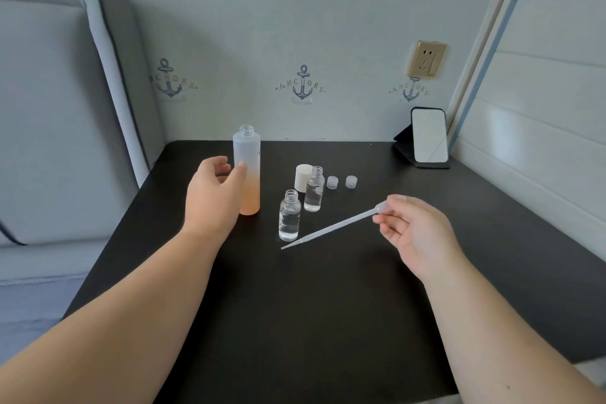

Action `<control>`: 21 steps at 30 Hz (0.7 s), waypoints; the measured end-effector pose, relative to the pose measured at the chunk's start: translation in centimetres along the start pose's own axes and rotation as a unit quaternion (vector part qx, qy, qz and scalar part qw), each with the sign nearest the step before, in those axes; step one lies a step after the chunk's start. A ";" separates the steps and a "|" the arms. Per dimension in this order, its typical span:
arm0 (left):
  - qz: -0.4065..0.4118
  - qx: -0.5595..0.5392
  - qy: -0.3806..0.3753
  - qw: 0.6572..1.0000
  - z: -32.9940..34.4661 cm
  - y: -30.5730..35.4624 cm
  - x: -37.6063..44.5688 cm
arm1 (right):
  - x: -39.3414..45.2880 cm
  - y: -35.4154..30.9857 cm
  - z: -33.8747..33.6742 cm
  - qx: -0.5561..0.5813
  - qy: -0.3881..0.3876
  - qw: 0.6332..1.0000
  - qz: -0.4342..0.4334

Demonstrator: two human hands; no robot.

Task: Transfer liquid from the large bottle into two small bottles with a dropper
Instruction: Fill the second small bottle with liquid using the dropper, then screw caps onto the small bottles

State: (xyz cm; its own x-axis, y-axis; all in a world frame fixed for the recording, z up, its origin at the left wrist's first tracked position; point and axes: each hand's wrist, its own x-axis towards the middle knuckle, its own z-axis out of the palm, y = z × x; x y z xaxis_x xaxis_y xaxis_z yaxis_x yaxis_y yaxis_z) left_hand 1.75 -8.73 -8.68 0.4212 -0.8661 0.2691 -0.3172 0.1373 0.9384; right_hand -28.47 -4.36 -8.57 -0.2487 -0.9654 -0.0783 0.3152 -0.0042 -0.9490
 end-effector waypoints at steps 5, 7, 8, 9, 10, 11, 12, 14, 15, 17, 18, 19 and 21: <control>0.024 0.023 0.039 0.999 -1.0 1.2 -0.9 | -1.0 0.2 0.0 -0.065 -0.004 0.997 0.045; 0.053 0.028 0.065 0.996 -1.4 1.8 -1.3 | -1.3 0.2 -0.1 -0.082 -0.003 0.995 0.052; 0.066 0.027 0.074 0.995 -1.6 2.1 -1.5 | -1.4 0.2 -0.3 -0.087 -0.007 0.995 0.054; 0.076 0.026 0.080 0.994 -1.7 2.4 -1.7 | -1.5 0.2 -0.4 -0.093 -0.015 0.994 0.056; 0.083 0.026 0.081 0.993 -1.7 2.7 -2.0 | -1.5 0.1 -0.5 -0.105 -0.026 0.992 0.058; 0.089 0.028 0.075 0.993 -1.7 3.0 -2.2 | -1.4 0.0 -0.7 -0.124 -0.037 0.990 0.059; 0.093 0.030 0.064 0.993 -1.7 3.2 -2.5 | -1.4 0.0 -0.8 -0.151 -0.048 0.986 0.059; 0.099 0.031 0.023 0.994 -1.5 3.6 -2.9 | -1.2 -0.1 -1.2 -0.236 -0.069 0.968 0.053; 0.103 0.037 -0.004 0.994 -1.3 3.8 -3.1 | -1.1 -0.2 -1.4 -0.289 -0.078 0.953 0.045; 0.112 0.061 -0.058 0.990 -0.9 4.0 -3.4 | -1.0 -0.4 -1.7 -0.379 -0.099 0.920 0.015; 0.112 0.069 -0.082 0.988 -0.7 4.0 -3.4 | -0.9 -0.4 -1.8 -0.415 -0.109 0.903 -0.001; 0.109 0.076 -0.107 0.985 -0.5 4.0 -3.3 | -0.9 -0.5 -1.8 -0.451 -0.115 0.885 -0.018; 0.097 0.095 -0.158 0.978 -0.2 3.8 -3.1 | -0.7 -0.6 -1.8 -0.517 -0.124 0.845 -0.051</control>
State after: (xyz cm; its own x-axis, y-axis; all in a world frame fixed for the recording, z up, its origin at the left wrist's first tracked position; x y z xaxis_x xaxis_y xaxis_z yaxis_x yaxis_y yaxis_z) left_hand -0.63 -5.44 -5.89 0.0633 -0.9419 0.3300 -0.5293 0.2487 0.8112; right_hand -30.09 -3.20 -8.47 0.0143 -0.9993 -0.0349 -0.6978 0.0150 -0.7161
